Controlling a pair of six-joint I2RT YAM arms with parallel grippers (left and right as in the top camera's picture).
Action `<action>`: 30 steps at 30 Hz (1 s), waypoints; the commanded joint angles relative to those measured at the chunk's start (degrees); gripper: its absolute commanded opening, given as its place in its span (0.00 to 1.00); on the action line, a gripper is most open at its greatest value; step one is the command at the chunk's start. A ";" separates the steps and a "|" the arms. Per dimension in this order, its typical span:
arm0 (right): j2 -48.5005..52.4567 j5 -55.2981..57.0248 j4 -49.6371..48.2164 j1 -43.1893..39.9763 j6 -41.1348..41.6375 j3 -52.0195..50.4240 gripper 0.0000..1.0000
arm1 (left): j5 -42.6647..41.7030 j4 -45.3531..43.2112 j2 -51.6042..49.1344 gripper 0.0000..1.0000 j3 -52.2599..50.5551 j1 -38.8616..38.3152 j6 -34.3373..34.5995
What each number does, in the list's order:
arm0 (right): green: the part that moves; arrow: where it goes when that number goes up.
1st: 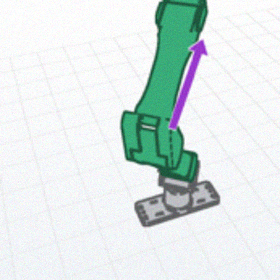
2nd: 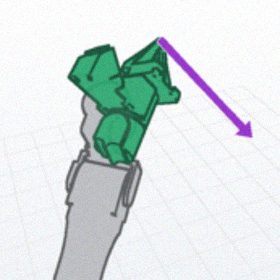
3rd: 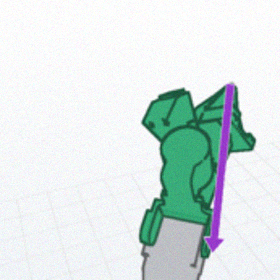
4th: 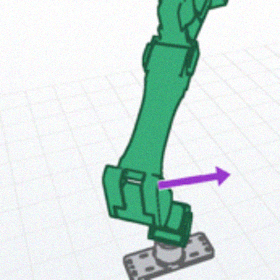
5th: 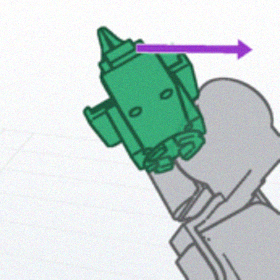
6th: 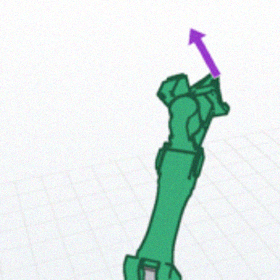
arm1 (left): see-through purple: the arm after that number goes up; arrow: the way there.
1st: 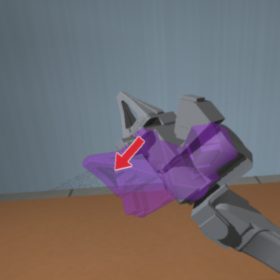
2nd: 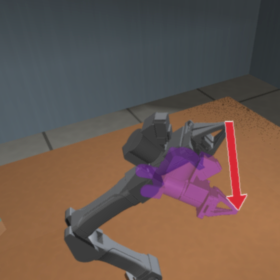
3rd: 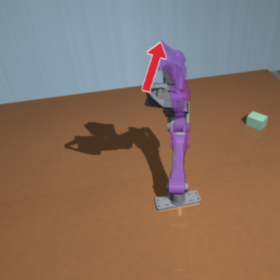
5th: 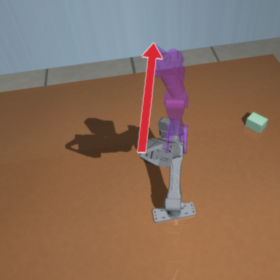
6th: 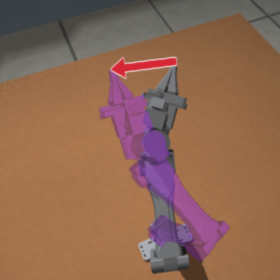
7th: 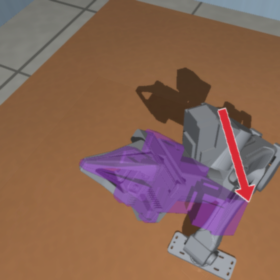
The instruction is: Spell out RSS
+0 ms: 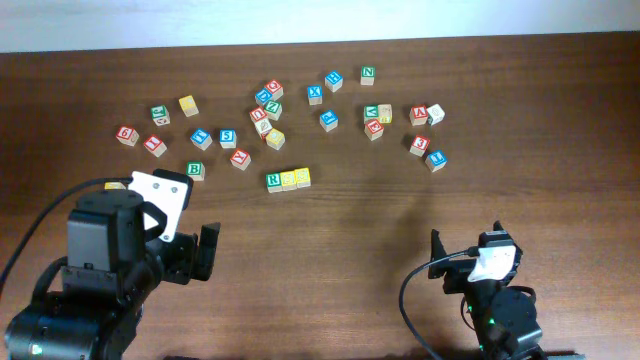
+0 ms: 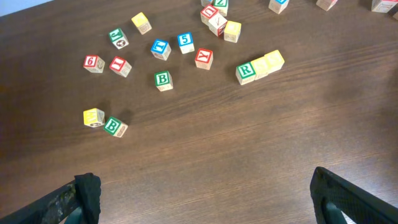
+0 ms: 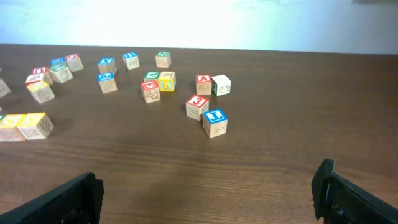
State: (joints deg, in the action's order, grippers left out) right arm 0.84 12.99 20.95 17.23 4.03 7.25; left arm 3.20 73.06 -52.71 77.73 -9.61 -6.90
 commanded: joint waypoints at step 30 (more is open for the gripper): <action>-0.66 -2.08 -17.49 -0.28 -2.10 -6.93 0.98 | -0.46 -0.09 0.17 0.99 -0.09 0.24 -0.96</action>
State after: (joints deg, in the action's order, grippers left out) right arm 0.80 11.22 3.53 17.23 2.35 0.93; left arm 3.20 73.06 -52.71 77.73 -9.61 -6.92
